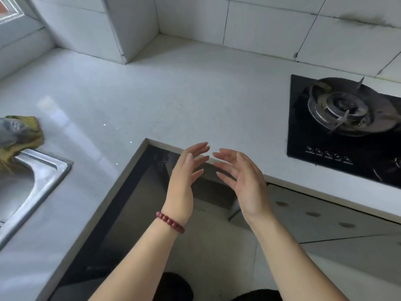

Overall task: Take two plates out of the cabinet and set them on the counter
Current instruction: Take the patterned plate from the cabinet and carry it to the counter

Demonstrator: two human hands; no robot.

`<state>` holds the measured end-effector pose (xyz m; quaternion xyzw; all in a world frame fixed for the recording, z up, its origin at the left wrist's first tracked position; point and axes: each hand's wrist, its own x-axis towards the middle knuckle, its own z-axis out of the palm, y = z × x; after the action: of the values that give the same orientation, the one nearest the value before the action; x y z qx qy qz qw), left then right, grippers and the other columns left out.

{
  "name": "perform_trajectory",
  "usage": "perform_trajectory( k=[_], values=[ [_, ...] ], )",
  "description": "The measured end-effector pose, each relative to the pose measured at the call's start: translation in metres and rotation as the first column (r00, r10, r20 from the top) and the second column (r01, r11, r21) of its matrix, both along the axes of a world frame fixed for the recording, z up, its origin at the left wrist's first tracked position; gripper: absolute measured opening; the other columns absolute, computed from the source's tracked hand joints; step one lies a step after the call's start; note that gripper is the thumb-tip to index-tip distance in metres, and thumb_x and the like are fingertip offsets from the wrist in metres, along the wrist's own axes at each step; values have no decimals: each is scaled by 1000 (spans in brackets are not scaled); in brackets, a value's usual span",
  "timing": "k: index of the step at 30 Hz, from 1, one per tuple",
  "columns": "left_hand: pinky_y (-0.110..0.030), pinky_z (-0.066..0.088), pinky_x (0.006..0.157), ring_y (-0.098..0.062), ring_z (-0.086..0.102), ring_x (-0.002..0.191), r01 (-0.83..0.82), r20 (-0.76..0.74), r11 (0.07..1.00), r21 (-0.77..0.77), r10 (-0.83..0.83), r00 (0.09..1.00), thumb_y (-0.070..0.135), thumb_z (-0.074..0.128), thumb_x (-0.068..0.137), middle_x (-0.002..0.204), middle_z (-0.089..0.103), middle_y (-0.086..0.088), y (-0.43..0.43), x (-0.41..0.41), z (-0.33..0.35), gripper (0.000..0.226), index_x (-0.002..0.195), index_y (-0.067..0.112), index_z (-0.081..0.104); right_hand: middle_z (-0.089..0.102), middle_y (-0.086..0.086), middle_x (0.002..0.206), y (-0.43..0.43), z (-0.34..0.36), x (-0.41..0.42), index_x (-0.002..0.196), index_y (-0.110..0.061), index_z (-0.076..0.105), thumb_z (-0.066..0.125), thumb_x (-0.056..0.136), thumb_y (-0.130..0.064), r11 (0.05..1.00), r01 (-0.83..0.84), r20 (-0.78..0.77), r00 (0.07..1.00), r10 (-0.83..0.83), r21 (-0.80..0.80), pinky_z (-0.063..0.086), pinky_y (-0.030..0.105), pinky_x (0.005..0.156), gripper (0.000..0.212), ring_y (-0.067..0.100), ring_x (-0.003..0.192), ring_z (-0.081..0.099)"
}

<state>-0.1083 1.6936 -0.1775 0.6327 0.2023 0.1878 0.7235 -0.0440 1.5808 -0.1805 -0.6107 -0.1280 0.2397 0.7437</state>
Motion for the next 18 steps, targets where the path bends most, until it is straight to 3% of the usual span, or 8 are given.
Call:
perform_trajectory(
  k=[18],
  values=[
    [-41,41,100,-10,55,116,95,129,995,30,-98,987,45,28,87,124,60,6,1,60,-309,43,115,31,57,70,1,112,4,-317,54,100,-25,68,40,86,-39,993,95,114,988,-102,65,48,35,92,34,15,107,64]
  ],
)
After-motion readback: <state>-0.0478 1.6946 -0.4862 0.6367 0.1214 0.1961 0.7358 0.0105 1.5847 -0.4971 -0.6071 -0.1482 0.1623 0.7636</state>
